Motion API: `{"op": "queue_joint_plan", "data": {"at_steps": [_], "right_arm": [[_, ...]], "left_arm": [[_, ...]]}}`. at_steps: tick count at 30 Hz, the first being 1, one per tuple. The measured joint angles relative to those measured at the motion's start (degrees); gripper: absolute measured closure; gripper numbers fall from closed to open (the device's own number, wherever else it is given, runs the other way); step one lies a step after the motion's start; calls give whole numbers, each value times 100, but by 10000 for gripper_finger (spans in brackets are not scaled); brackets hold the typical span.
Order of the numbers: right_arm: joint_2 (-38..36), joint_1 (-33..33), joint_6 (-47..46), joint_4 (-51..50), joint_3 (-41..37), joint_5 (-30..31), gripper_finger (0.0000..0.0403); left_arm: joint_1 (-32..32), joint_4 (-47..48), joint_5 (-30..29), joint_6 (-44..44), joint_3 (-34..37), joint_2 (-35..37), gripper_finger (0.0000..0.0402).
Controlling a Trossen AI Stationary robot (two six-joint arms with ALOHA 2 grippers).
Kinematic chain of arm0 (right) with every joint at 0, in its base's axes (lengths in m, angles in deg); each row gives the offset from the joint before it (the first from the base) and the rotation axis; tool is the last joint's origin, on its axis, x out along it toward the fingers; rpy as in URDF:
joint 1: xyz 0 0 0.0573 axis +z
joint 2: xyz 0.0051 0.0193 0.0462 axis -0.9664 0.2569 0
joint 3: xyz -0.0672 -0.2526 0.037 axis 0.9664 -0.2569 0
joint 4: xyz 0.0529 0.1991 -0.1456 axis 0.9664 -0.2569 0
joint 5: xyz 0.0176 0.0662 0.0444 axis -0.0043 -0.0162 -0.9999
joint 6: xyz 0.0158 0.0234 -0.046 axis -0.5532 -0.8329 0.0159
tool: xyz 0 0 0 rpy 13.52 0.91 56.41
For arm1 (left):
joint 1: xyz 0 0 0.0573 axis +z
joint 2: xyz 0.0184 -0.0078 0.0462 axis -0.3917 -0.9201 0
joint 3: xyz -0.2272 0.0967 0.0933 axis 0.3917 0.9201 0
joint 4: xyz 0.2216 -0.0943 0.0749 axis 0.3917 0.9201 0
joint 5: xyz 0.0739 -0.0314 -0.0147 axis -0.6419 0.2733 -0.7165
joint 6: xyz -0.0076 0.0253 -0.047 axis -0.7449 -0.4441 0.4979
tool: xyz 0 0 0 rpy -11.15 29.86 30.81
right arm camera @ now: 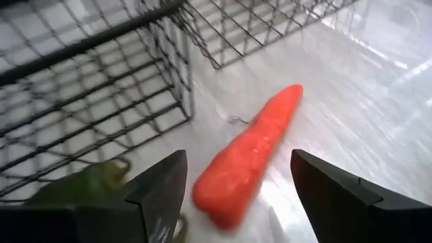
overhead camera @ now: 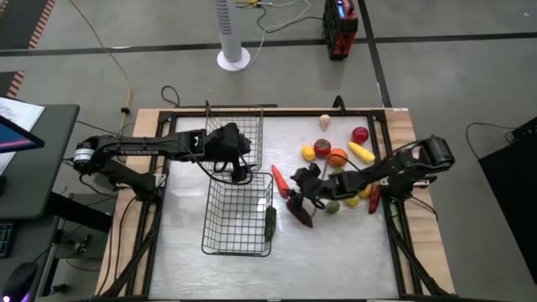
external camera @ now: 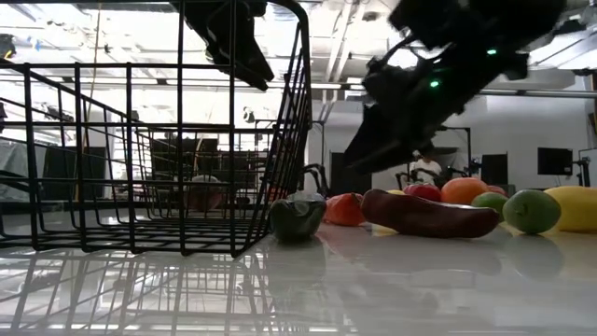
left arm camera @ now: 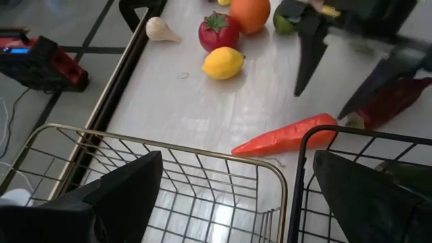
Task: Sort produce into baskets
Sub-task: Put the carrot into the black wire basket
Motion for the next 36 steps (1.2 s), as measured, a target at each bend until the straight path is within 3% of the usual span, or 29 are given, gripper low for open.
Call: {"op": "queue_joint_plan", "data": {"at_steps": [6,16,27,36], "right_arm": [[563,-96,54,-705,603,-126,112],[679,-106,-186,-1111,660,-340,112],[1183,-282,57,-827,677,-655,113],[1138,-329,314,-711,654,-334,145]], "left_arm": [[0,109,1,94,0,0,29],[0,155,-42,118,2,0,29],[0,144,-46,184,2,0,29],[0,195,-63,155,2,0,29]]}}
